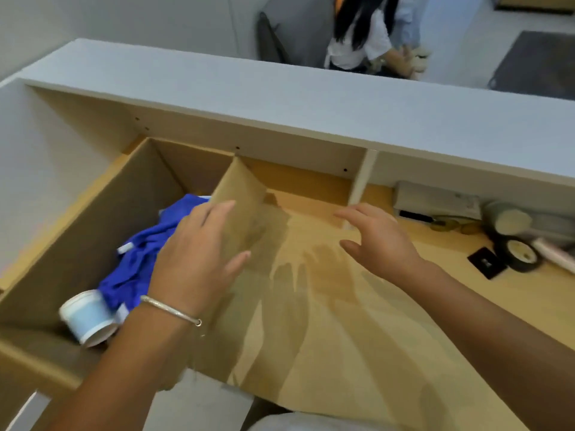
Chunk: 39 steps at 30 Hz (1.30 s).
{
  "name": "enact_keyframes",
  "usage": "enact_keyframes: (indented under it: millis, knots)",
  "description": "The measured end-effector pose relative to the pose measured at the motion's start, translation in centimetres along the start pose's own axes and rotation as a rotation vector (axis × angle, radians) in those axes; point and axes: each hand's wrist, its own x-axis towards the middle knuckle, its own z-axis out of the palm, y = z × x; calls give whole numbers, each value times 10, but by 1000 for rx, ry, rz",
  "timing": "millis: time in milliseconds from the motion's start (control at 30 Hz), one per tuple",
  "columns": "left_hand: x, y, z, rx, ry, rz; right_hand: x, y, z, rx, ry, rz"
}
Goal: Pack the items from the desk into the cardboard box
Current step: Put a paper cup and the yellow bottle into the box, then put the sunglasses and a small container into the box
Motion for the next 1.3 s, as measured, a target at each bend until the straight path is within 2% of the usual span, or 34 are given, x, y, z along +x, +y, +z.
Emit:
enact_keyframes:
  millis: [300,533,667,767,1100,1300]
  knots:
    - [41,144,104,-33,-164,335,-99,166,-25,4,16,401]
    - [70,239,183,-32,-258,462,-157,260,-41,14,64,589]
    - [87,277,233,-69,-310,459,-177,306,-42,10,59,653]
    - [105,300,271,-102,-378,409,-179,333,-38,31,54,677]
    - [167,329,359,70,-403,425,-119,385,-11,69,33,637]
    - [175,330,376,121,-336,441,-89,399,13,51,2,545]
